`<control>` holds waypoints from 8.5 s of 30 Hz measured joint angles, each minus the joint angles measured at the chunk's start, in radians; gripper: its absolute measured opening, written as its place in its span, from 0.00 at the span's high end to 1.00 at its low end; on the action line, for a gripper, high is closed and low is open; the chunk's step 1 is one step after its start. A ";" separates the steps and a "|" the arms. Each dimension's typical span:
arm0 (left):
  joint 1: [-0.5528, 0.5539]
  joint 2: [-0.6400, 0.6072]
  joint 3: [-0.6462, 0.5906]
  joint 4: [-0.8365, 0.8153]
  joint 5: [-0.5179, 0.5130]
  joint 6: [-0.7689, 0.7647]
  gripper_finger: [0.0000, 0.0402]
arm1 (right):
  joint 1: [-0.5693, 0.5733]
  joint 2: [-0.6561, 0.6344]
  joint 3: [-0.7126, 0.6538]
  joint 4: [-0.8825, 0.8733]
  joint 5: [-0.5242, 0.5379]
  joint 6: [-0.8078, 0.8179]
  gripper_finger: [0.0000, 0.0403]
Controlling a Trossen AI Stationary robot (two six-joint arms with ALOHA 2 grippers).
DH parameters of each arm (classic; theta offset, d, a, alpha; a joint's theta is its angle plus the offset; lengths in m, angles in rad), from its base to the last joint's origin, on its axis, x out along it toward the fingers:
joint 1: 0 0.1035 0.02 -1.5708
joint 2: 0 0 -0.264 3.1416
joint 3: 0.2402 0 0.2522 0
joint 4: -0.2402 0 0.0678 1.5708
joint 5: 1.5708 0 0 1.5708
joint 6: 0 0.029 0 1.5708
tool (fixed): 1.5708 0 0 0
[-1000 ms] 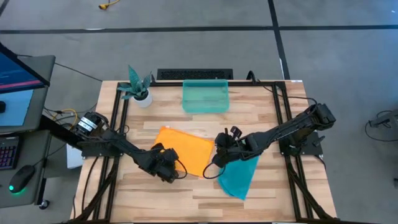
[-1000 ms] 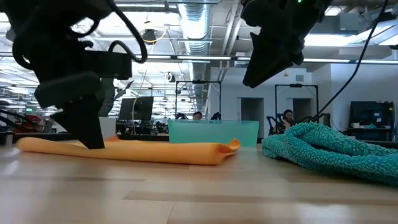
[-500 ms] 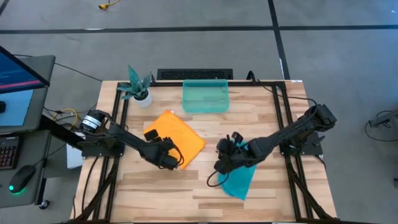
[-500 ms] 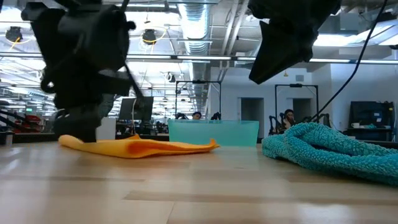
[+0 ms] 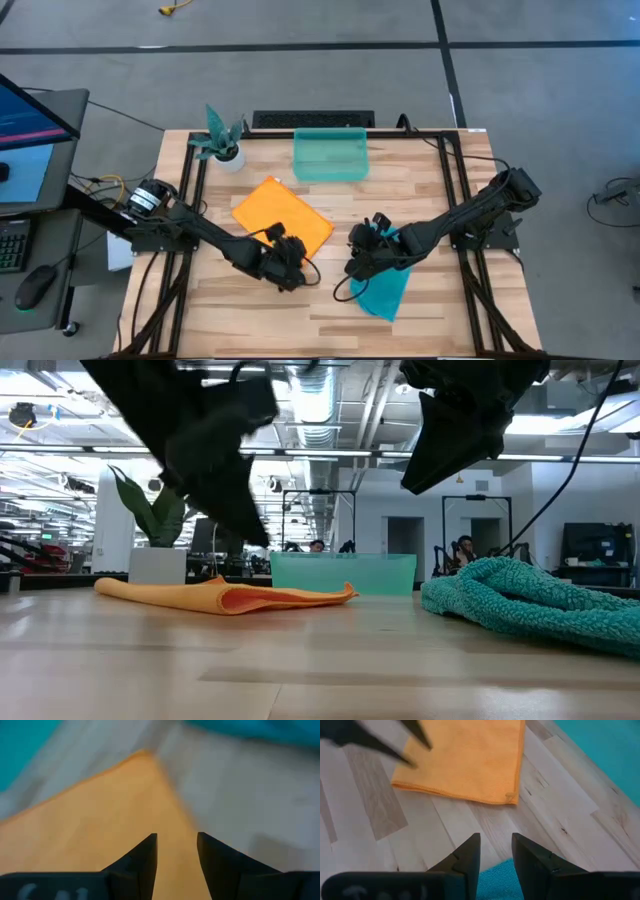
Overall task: Roll microfiber towels into tight, uniform cylinder then place into a basket
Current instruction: Roll the yellow microfiber cloth
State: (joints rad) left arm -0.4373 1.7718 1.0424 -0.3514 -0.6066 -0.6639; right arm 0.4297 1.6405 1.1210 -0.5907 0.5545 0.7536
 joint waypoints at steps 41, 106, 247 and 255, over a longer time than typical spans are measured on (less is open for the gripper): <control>-0.195 -0.010 -0.206 0.083 0.169 -0.168 0.67 | -0.171 0.000 0.000 0.060 -0.001 -0.102 0.67; -0.464 -0.006 0.098 -0.712 -0.037 -0.594 0.67 | -0.268 0.515 0.212 0.406 -0.269 -0.216 0.69; -0.433 0.150 0.100 -0.323 0.016 -0.155 1.00 | 0.112 0.466 0.265 0.263 -0.289 -0.588 0.97; -0.470 0.148 0.200 -0.458 -0.012 -0.206 1.00 | 0.153 0.466 0.370 0.147 -0.250 -0.589 0.96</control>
State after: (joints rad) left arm -0.9072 1.9202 1.2427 -0.8090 -0.6183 -0.8702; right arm 0.5831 2.1063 1.4915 -0.4433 0.3041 0.1650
